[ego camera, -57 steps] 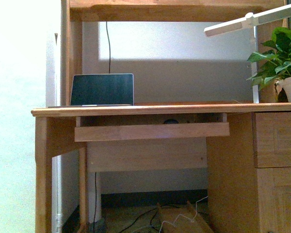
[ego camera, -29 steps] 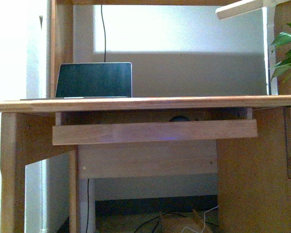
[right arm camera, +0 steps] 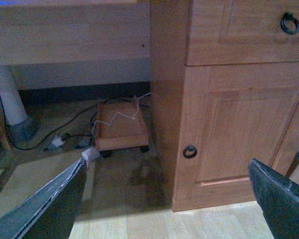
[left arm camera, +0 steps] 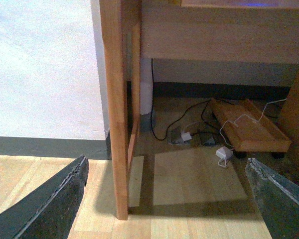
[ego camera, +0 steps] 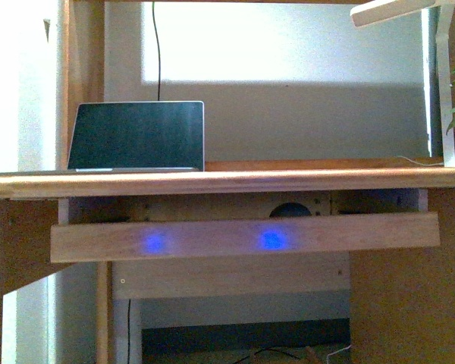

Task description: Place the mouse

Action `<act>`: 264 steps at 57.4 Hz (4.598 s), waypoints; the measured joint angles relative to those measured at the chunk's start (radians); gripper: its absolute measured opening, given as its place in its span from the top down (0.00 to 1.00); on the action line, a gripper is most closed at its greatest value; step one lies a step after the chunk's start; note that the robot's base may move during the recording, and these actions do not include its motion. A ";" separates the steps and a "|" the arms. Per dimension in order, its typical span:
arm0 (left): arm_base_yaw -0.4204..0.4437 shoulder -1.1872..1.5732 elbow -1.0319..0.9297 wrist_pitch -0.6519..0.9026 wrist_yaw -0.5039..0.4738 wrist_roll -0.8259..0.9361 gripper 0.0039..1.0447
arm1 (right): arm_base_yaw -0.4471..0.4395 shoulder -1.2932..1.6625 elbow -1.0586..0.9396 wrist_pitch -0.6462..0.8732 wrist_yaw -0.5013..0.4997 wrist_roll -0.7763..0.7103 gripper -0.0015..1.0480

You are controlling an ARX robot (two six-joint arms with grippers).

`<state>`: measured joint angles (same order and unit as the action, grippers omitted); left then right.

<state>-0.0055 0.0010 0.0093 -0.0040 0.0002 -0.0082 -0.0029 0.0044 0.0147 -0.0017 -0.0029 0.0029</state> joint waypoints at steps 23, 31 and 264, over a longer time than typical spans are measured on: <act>0.000 0.000 0.000 0.000 0.000 0.000 0.07 | 0.000 0.000 0.000 0.000 0.000 0.000 0.07; 0.000 0.000 0.000 0.000 0.000 0.000 0.07 | 0.000 0.000 0.000 0.000 0.000 0.000 0.07; -0.230 1.268 0.433 0.560 0.250 -0.109 0.07 | 0.000 0.000 0.000 0.000 0.000 0.000 0.07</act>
<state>-0.2359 1.2694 0.4419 0.5560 0.2504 -0.1177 -0.0029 0.0044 0.0147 -0.0017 -0.0029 0.0029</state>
